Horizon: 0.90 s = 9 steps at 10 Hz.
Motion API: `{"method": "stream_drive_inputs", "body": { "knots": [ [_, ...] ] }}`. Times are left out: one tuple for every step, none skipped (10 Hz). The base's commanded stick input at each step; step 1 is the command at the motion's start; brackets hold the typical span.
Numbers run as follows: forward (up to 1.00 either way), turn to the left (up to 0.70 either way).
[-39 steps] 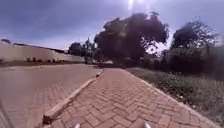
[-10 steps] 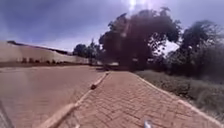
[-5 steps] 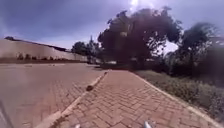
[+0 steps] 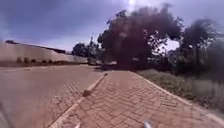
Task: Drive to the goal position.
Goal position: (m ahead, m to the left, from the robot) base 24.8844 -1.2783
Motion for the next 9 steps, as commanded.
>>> {"method": "stream_drive_inputs", "body": {
  "knots": [
    [0.70, 0.00],
    [0.70, 0.00],
    [0.70, 0.00],
    [0.70, 0.00],
    [0.70, 0.00],
    [0.70, -0.03],
    [0.70, -0.19],
    [0.70, -0.35],
    [0.70, -0.35]
  ]
}}
